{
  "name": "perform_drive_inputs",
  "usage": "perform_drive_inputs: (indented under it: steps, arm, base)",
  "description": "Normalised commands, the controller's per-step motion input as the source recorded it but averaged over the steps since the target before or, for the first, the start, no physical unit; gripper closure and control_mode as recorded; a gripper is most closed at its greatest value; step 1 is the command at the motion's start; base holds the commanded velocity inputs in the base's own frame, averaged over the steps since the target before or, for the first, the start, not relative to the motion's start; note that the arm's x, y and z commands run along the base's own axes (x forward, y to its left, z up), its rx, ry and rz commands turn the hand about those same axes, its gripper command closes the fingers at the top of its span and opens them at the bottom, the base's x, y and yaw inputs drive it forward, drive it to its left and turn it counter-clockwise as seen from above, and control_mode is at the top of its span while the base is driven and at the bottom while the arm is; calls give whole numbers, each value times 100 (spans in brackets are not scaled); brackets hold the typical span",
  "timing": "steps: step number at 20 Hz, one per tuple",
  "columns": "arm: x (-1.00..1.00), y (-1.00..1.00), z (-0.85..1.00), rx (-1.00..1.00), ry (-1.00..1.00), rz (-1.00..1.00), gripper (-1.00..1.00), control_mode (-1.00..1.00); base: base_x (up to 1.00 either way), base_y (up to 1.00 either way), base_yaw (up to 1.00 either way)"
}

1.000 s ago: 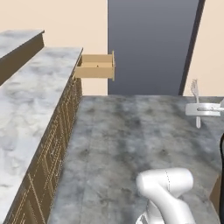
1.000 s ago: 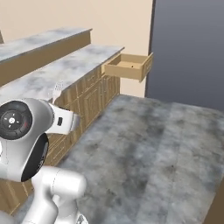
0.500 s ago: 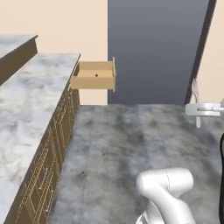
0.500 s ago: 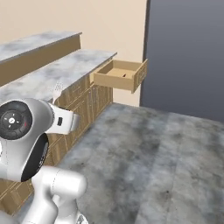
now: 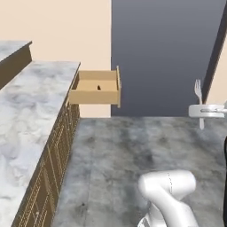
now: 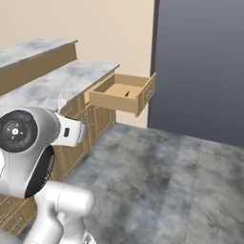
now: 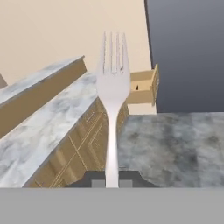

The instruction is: Pick up the metallic utensils from the counter and place them in the open drawer. Make sure not to pick up any wooden utensils.

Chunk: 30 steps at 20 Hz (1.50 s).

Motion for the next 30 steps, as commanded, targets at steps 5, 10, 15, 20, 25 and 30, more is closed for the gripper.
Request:
perform_drive_inputs:
  steps: [5,10,15,20,25,30]
  arm:
    - [0,0,0,0,0,0,100,100]
    - [0,0,0,0,0,0,100,100]
    - [0,0,0,0,0,0,100,100]
    - [0,0,0,0,0,0,100,100]
    - [0,0,0,0,0,0,100,100]
    - [0,0,0,0,0,0,100,100]
  base:
    - [100,40,0]
    - [100,17,0]
    - [100,17,0]
    - [95,69,-11]
    - [83,38,-9]
    - [79,2,-1]
